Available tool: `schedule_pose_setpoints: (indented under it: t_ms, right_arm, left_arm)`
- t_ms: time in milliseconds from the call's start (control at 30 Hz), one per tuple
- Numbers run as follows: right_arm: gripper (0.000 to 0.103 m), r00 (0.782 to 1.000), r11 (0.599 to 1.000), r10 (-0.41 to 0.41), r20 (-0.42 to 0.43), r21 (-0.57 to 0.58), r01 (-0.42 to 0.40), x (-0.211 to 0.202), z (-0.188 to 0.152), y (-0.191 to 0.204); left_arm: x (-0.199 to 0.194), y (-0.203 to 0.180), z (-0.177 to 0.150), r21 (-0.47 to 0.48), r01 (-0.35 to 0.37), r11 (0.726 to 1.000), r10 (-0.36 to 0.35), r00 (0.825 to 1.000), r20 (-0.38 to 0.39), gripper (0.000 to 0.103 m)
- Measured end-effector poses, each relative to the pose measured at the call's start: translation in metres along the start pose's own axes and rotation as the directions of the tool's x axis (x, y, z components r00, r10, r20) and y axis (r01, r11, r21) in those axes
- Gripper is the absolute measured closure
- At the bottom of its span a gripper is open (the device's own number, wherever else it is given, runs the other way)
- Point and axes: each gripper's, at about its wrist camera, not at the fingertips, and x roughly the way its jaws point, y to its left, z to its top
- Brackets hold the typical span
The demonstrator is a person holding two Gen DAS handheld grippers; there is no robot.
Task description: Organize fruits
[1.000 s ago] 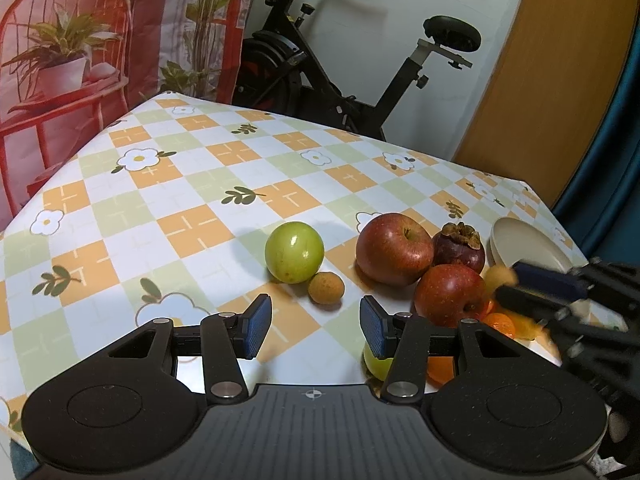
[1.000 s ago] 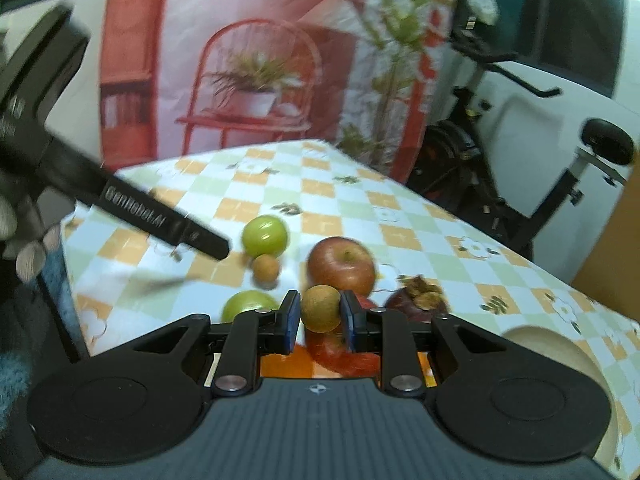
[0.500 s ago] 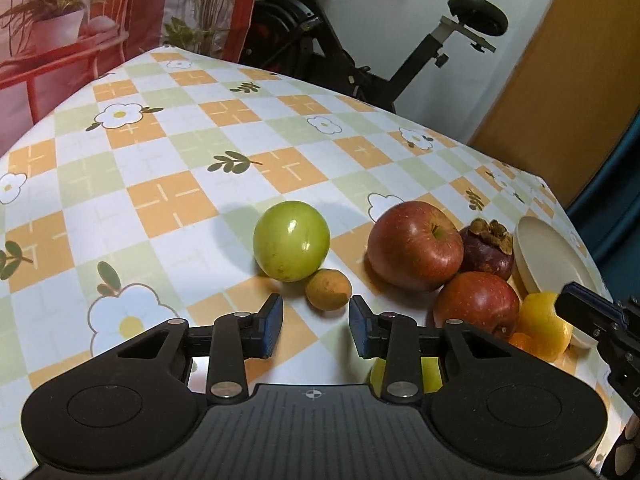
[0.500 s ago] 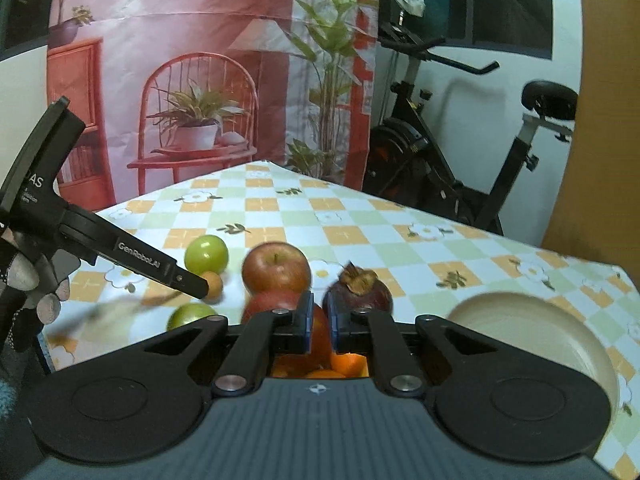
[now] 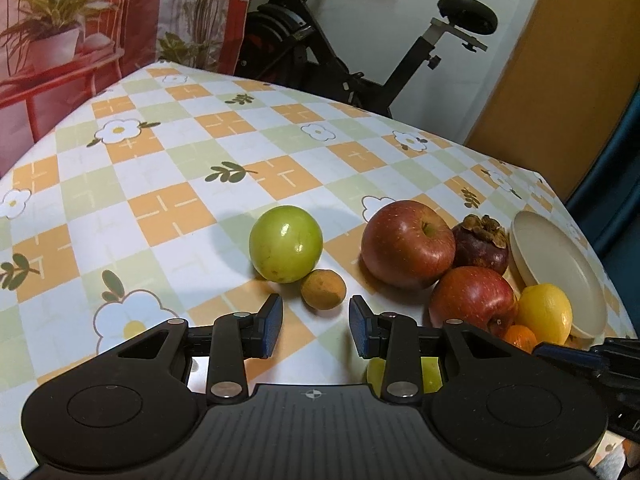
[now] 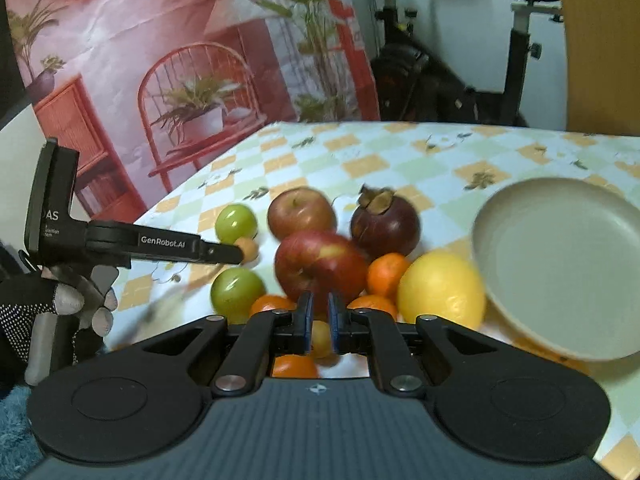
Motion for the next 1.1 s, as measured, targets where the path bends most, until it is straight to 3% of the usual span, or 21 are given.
schedule_pose_setpoints:
  t_ms: [133, 233, 400, 633, 800, 967, 1100]
  right_arm:
    - [0.091, 0.998, 0.999, -0.026, -0.054, -0.048, 0.023, 0.008, -0.004, 0.013]
    - [0.091, 0.996, 0.999, -0.042, -0.079, -0.023, 0.041, 0.012, -0.006, 0.011]
    - [0.084, 0.995, 0.998, -0.057, -0.078, 0.024, 0.059, 0.01, -0.003, 0.005]
    - [0.083, 0.996, 0.996, -0.052, -0.077, 0.069, 0.058, 0.0, -0.001, 0.001]
    - [0.049, 0.995, 0.999, -0.036, -0.092, 0.032, 0.04, -0.008, -0.007, 0.012]
    - [0.035, 0.994, 0.998, -0.024, -0.103, -0.058, 0.018, -0.005, -0.011, 0.027]
    - [0.035, 0.993, 0.99, -0.035, -0.112, -0.14, 0.019, 0.001, -0.021, 0.034]
  left_arm:
    - [-0.001, 0.0, -0.001, 0.005, 0.005, 1.0, -0.005, 1.0, 0.002, 0.064]
    - [-0.002, 0.0, -0.003, 0.011, 0.008, 1.0, -0.008, 1.0, 0.003, 0.064]
    - [-0.002, 0.001, -0.005, 0.007, 0.012, 1.0, -0.012, 1.0, 0.006, 0.064]
    - [-0.02, -0.002, -0.007, 0.013, 0.048, 0.999, -0.049, 0.998, 0.03, 0.064]
    - [-0.033, -0.014, -0.011, 0.042, 0.103, 0.994, -0.105, 0.994, 0.027, 0.064]
    - [-0.041, -0.029, -0.017, 0.08, 0.173, 0.982, -0.175, 0.984, 0.016, 0.064]
    - [-0.041, -0.032, -0.024, 0.079, 0.186, 0.979, -0.188, 0.982, 0.024, 0.061]
